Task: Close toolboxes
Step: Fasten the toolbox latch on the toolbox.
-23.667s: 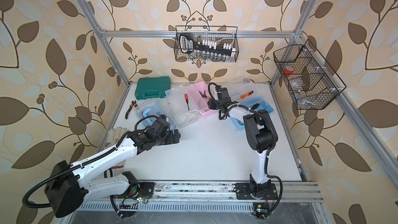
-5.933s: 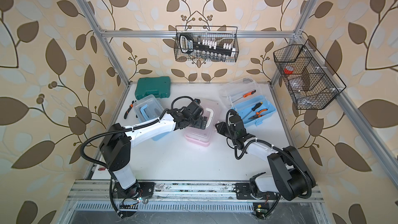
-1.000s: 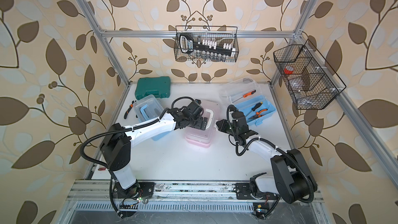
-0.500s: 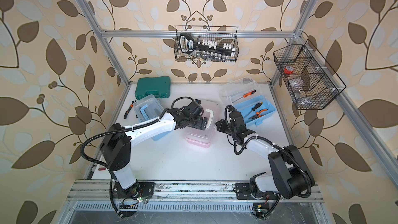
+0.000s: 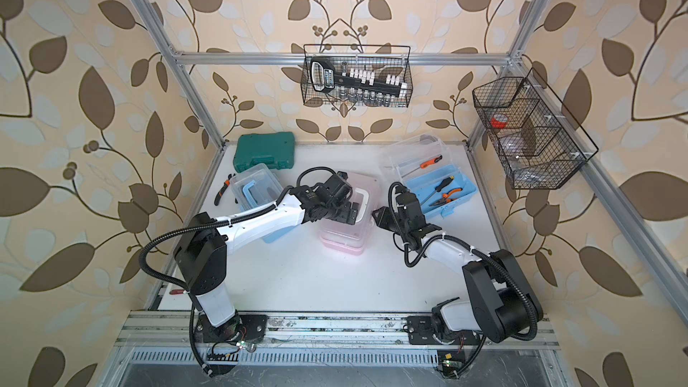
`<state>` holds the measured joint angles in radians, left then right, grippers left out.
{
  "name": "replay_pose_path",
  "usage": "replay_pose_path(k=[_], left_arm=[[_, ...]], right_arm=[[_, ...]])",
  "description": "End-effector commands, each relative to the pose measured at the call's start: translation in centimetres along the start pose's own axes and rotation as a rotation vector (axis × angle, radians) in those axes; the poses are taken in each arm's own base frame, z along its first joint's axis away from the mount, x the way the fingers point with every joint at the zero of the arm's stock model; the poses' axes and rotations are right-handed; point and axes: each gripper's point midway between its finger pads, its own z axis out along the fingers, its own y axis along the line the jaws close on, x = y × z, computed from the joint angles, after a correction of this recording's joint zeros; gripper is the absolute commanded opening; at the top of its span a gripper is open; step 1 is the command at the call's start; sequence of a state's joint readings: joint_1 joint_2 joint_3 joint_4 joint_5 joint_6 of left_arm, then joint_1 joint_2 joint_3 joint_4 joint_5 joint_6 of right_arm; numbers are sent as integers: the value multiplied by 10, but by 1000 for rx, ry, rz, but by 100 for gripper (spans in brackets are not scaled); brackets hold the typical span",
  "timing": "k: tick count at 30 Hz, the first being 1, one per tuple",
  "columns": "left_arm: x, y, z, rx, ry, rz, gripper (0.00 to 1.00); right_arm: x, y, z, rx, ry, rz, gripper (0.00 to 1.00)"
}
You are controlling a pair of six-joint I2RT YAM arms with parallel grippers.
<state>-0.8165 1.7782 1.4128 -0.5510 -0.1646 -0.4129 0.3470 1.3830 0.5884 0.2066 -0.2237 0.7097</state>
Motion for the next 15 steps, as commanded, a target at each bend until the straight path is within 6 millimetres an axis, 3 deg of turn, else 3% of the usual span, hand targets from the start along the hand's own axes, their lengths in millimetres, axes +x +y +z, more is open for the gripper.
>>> replay_pose_path(k=[1,15], left_arm=[[9,-2,2,-13,58,76,99],[-12,-7,-14,-13,22,110,99]], right_arm=[[1,17,-1,-48,22,-24,27],[-1,28,-1,-82,36,-37,7]])
